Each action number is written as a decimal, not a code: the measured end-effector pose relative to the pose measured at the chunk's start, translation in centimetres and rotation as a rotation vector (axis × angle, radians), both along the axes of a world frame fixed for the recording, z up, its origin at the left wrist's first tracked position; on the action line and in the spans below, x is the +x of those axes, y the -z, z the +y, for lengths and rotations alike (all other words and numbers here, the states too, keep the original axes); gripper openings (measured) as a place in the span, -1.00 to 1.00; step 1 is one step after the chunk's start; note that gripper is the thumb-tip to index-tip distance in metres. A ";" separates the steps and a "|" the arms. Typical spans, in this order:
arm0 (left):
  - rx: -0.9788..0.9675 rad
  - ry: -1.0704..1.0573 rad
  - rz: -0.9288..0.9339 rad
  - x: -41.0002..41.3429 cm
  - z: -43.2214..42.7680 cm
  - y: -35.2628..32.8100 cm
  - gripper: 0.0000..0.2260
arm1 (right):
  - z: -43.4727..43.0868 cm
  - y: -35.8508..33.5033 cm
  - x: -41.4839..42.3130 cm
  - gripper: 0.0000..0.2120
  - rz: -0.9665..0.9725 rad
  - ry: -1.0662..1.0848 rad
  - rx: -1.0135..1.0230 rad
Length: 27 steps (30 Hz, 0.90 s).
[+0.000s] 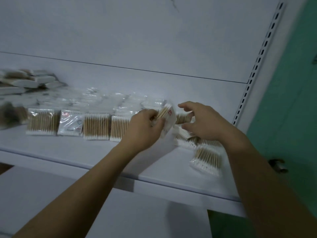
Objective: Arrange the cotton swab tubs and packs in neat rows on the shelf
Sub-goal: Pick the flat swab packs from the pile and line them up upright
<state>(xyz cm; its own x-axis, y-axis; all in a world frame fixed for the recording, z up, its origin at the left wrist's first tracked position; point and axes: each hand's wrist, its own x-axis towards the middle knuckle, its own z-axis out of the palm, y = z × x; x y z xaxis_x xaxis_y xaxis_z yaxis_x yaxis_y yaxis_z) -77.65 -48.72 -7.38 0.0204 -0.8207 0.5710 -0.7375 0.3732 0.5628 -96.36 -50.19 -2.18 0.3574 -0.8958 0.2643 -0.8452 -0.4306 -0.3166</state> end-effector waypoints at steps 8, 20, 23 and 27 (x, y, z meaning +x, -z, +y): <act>0.024 0.007 0.334 -0.9 2.0 -1.4 -0.81 | -0.9 -0.7 1.4 -0.66 -0.496 -0.023 0.106; -0.020 -0.344 -0.534 2.8 1.6 -4.3 -0.66 | -4.9 -0.8 5.0 -0.71 0.010 0.145 -0.055; 0.038 -0.369 -0.579 3.3 1.5 -4.2 -0.64 | -6.7 0.0 6.9 -0.75 0.112 0.125 -0.073; 0.021 -0.354 -0.654 3.5 1.4 -4.0 -0.63 | -8.2 0.5 8.5 -0.79 0.211 0.132 -0.132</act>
<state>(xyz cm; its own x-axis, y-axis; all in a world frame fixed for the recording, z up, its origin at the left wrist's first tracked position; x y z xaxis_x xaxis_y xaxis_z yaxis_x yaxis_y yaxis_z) -74.13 -47.32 -3.42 -0.0532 -0.8391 0.5414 -0.9986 0.0450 -0.0285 -87.87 -58.39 -2.72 0.2993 -0.9012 0.3135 -0.9381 -0.3380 -0.0758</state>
